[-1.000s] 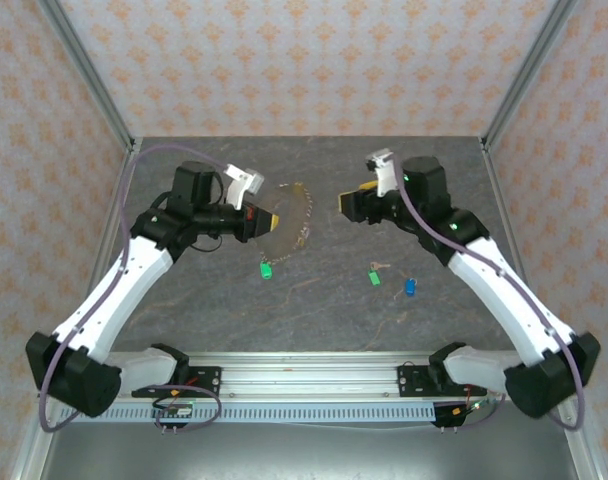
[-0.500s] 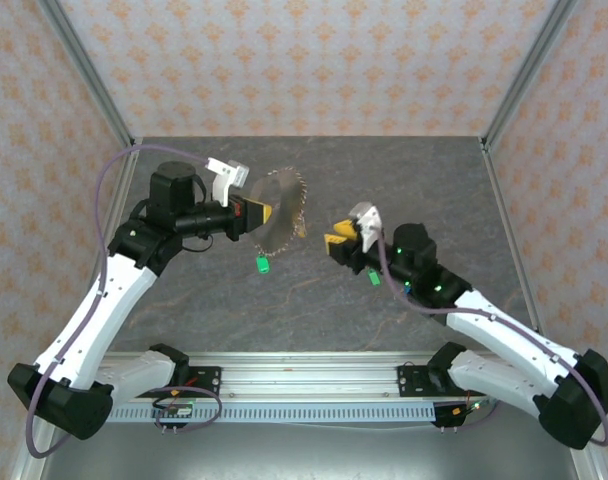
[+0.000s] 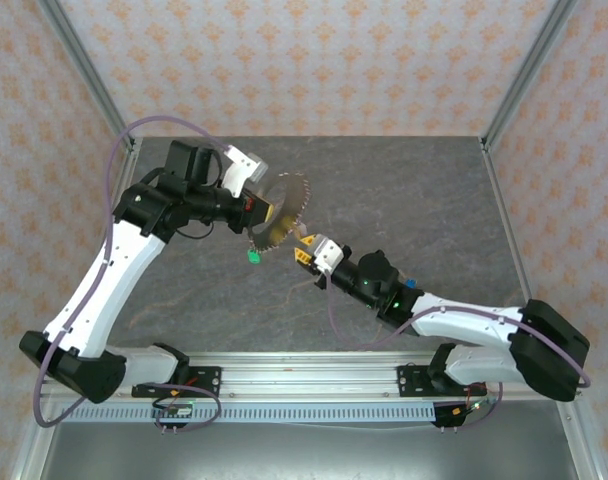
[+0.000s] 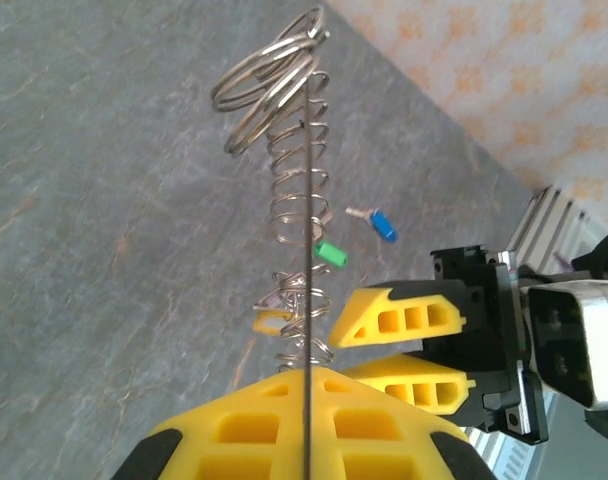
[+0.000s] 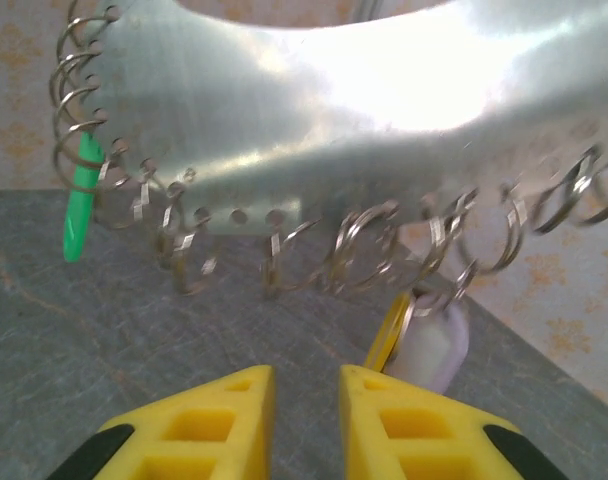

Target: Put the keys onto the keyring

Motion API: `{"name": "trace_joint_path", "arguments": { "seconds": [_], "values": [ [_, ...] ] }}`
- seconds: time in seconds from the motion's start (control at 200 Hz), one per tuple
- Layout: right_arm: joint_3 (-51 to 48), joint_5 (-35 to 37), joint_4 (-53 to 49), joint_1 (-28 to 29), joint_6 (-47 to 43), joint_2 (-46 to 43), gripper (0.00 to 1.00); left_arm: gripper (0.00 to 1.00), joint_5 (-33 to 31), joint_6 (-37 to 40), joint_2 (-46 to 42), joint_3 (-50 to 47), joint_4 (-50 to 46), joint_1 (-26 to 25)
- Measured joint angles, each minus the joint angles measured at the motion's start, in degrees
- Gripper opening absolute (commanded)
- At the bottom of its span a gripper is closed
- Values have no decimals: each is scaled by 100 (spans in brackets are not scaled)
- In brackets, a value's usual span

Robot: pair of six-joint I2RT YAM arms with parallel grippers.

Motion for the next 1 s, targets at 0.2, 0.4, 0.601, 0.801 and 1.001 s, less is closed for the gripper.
{"name": "trace_joint_path", "arguments": {
  "seconds": [0.2,0.4,0.601,0.801,1.001],
  "values": [
    [-105,107,763,17,81,485,23,0,-769,308,372,684,-610,-374],
    [-105,129,1266,17,223,758,22,0,-994,439,496,1067,-837,-501],
    [-66,79,1582,17,267,1036,20,0,-1082,542,686,1294,-1073,-608],
    [127,435,1845,17,280,1451,22,0,-1080,629,839,1469,-1266,-682],
    [166,1010,2319,17,330,1722,21,0,-1106,730,896,1587,-1515,-684]
  ]
}}
